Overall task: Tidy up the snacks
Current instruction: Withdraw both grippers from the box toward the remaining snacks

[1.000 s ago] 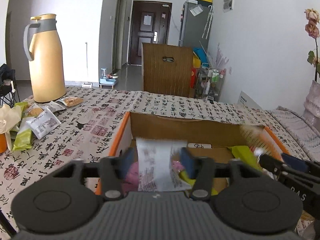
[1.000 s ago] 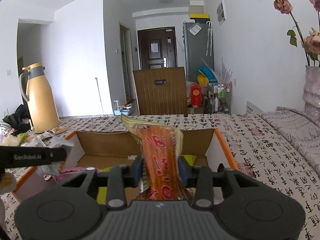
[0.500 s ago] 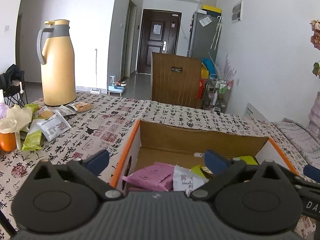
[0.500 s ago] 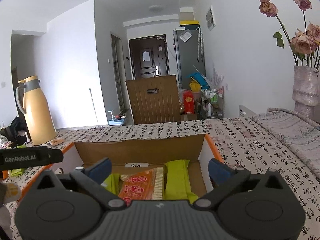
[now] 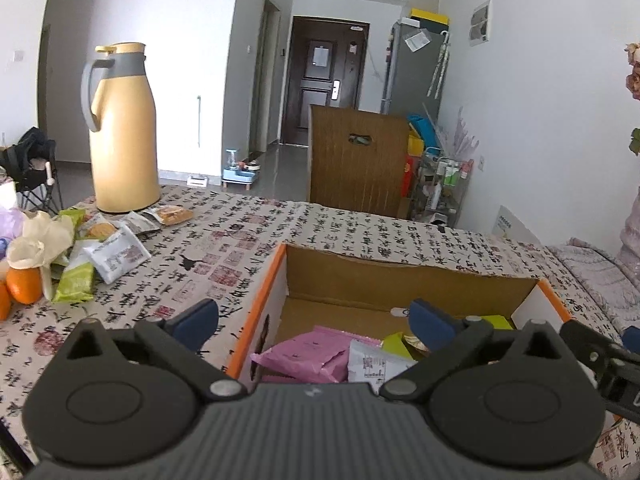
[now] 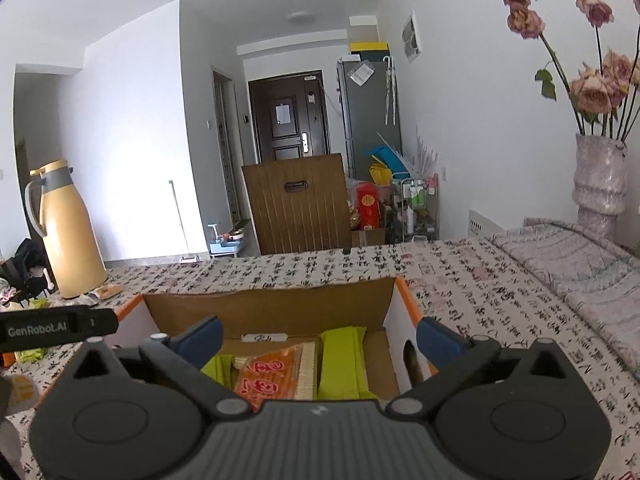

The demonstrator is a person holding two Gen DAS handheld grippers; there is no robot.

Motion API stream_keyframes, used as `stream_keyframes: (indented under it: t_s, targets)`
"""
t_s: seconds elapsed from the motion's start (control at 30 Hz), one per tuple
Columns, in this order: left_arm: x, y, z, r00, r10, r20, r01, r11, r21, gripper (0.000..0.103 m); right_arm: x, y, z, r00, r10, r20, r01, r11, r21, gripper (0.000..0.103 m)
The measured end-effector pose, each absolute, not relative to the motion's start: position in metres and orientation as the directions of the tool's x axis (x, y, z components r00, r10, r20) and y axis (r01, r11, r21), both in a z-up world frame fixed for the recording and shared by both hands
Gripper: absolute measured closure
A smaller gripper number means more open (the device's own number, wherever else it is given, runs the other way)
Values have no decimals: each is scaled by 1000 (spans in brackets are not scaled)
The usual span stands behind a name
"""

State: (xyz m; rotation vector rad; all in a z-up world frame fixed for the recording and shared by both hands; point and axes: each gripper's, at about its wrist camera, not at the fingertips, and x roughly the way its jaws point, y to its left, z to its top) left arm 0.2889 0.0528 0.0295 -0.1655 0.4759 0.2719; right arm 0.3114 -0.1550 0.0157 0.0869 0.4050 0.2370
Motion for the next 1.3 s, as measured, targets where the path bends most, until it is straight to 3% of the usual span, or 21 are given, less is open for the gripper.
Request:
stream_keyframes:
  t_s: [0.57,1.3]
  targets:
    - [226,49,42,861,184,-475,-252,964,-83,0,250,-172,25,885,261,-385,-240,965,102,0]
    - [151,51,-6,838,94,-538,-167,982,-89,0,175,-215,-12,859,211,-466,-185,977,103,0]
